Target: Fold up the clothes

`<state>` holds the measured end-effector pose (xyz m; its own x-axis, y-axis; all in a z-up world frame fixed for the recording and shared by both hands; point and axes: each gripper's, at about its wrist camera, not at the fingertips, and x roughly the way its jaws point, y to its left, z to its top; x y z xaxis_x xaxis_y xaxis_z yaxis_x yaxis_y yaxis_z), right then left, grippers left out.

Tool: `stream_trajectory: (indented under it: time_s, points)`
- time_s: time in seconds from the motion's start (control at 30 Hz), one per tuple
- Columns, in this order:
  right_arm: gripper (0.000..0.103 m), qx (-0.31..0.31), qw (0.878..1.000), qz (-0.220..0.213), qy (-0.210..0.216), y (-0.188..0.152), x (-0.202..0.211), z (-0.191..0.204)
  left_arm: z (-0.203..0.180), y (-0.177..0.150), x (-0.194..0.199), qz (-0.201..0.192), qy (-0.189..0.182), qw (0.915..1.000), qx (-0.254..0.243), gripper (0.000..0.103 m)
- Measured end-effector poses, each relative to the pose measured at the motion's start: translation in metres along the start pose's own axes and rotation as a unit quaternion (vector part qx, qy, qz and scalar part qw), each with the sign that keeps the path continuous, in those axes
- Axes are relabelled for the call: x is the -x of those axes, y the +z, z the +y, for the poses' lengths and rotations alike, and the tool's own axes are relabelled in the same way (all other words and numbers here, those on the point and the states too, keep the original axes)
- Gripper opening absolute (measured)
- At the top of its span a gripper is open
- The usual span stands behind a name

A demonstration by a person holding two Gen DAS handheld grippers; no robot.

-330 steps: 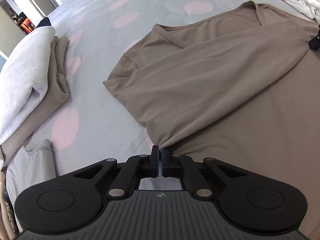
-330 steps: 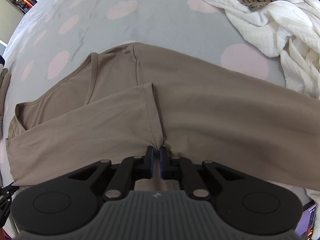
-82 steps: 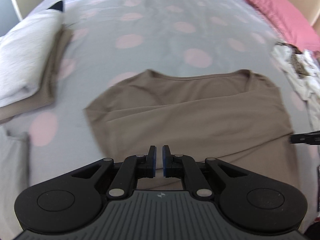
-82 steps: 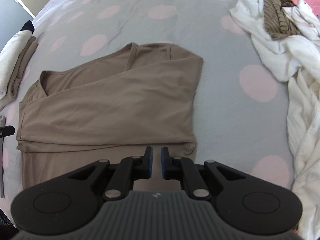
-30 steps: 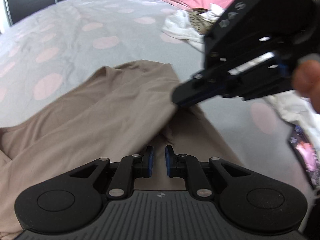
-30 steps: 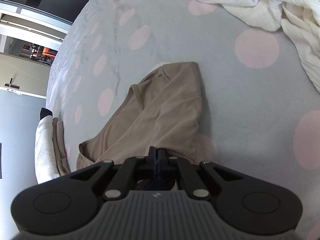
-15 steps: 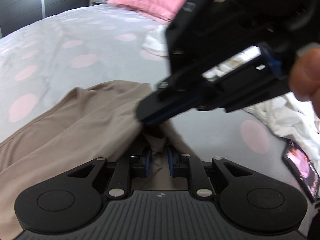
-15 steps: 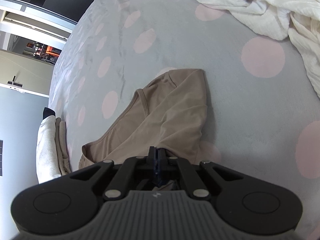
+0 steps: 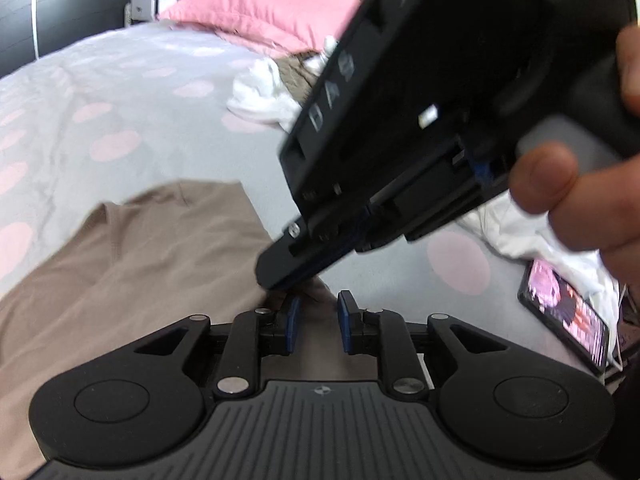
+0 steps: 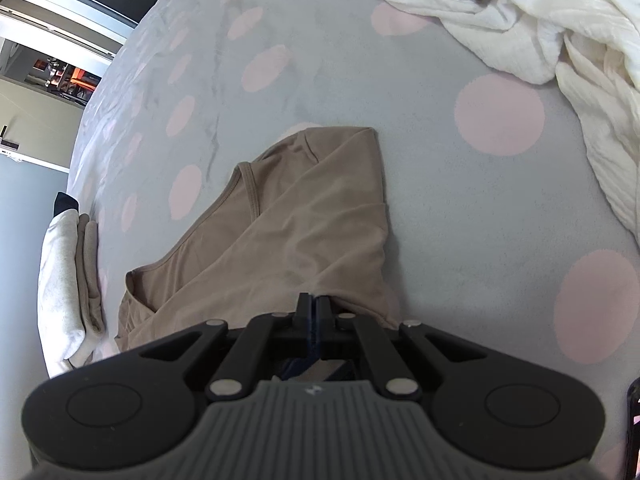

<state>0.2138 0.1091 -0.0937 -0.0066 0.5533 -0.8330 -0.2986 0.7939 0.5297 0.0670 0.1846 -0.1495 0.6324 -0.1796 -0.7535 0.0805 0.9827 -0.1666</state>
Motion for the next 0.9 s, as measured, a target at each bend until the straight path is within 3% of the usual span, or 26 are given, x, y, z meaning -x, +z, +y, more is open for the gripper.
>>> stream_trajectory:
  time_s: [0.07,0.17,0.43,0.6,0.77,0.83,0.9]
  points:
    - [0.002,0.001,1.000,0.007,-0.006,0.000,0.000,-0.001,-0.002,-0.005,-0.008,0.025,-0.010,0.9996,0.002,0.017]
    - [0.007,0.003,0.999,0.022,-0.025,0.001,0.001,-0.003,-0.005,-0.010,-0.009,0.028,-0.010,0.9995,-0.007,0.017]
    - [0.007,0.039,0.998,-0.049,-0.015,0.016,0.025,0.004,0.000,-0.008,0.025,0.016,-0.006,0.9998,-0.002,0.019]
    - [0.007,0.052,0.998,-0.022,-0.005,0.013,-0.005,0.008,0.025,-0.015,0.058,0.015,0.038,0.9990,0.021,0.019]
    - [0.007,0.076,0.994,0.002,-0.073,0.002,-0.033,0.002,0.051,-0.034,0.092,0.015,0.087,0.9941,0.064,0.019]
    - [0.000,0.079,0.993,0.005,-0.085,0.000,-0.037,-0.004,0.061,-0.037,0.106,0.014,0.103,0.9913,0.081,0.019]
    - [0.000,0.082,0.993,0.003,-0.085,-0.002,-0.033,-0.005,0.068,-0.042,0.124,0.014,0.120,0.9880,0.095,0.019]
